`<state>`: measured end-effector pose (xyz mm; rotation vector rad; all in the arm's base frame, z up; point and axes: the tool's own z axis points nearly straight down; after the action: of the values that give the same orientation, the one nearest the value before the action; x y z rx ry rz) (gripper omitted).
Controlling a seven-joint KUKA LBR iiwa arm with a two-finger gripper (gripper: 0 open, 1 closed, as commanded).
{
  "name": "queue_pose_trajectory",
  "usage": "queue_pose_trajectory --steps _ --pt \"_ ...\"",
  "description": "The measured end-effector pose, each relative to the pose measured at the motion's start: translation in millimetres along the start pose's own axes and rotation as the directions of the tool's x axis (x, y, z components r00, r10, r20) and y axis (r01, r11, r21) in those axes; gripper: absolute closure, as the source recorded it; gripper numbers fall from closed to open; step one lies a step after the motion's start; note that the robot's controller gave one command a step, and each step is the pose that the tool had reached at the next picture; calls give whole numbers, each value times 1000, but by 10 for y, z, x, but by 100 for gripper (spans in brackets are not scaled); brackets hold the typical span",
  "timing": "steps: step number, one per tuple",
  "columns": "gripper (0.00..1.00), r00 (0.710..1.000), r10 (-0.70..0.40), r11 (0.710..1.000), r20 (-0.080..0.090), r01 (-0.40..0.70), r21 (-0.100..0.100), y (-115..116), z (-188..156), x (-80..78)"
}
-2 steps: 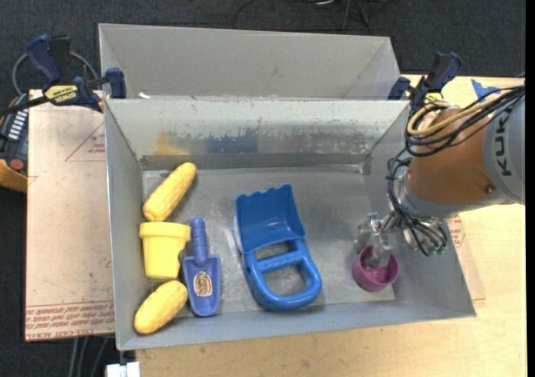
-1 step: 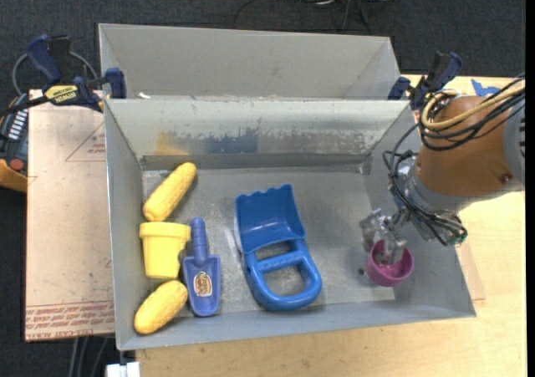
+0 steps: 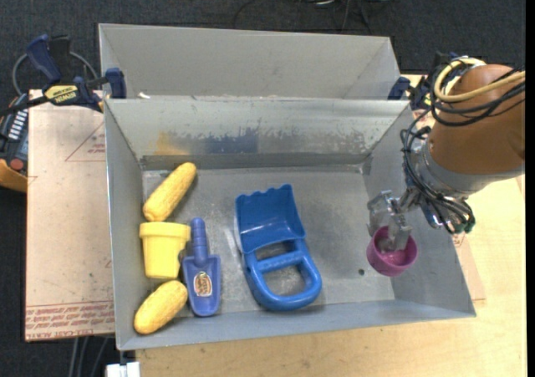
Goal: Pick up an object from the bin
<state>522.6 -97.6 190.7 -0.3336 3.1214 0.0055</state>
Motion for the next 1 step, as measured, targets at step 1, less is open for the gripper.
queue_pose_trajectory --steps 1 --pt "100 996 -92 996 11 92 6 -73 32 -73"
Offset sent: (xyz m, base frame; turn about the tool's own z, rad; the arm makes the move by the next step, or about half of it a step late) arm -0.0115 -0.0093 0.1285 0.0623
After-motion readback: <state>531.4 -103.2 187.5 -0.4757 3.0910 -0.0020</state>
